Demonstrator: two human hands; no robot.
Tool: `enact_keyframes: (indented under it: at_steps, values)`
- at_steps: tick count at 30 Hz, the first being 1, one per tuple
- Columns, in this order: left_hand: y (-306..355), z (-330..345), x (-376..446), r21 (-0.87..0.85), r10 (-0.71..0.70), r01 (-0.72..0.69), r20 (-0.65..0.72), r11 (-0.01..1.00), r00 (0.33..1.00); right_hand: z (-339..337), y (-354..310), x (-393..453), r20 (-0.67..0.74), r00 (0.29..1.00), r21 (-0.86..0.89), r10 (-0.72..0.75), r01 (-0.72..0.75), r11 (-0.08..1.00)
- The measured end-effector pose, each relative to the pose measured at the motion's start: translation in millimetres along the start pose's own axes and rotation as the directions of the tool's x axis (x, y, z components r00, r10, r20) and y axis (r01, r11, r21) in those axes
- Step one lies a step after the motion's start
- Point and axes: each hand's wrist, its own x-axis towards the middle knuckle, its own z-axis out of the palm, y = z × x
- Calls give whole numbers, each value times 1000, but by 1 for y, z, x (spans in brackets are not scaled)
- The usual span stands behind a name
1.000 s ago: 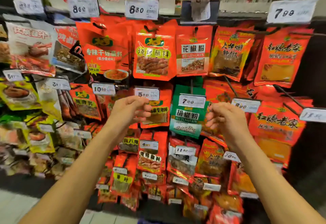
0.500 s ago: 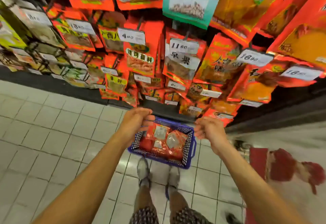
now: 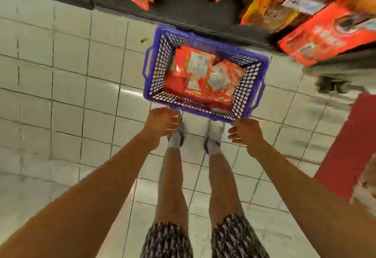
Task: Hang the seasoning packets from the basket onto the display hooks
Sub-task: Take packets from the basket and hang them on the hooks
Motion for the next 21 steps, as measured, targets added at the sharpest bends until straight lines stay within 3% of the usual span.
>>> enact_keyframes:
  at_steps: [3, 5, 7, 11, 13, 16, 18, 21]
  values:
    - [-7, 7, 63, 155, 2, -8, 38, 988, 999, 18, 10, 59, 44, 998, -129, 34, -28, 991]
    - [-9, 12, 100, 243, -2, -15, 71, 970, 998, 26, 12, 94, 58, 998, -341, -25, 43, 939]
    - [-11, 15, 131, 293, -5, -16, 70, 956, 998, 36, 12, 126, 23, 994, -402, -106, 106, 909]
    - [-12, 23, 181, 270, -59, 44, 50, 962, 997, 51, 10, 195, -47, 949, -687, -310, 195, 700]
    - [-16, 26, 197, 231, -82, 81, -8, 970, 997, 58, 7, 217, 33, 948, -731, -315, 238, 640]
    - [-28, 27, 210, 299, -69, 53, 43, 953, 997, 65, 14, 239, 249, 947, -748, -204, 322, 580]
    - [-35, 28, 210, 304, -80, 63, 45, 951, 996, 66, 20, 238, 317, 942, -753, -109, 320, 575]
    - [-40, 33, 204, 295, -96, 78, 49, 952, 994, 59, 28, 222, 443, 877, -777, -185, 479, 409]
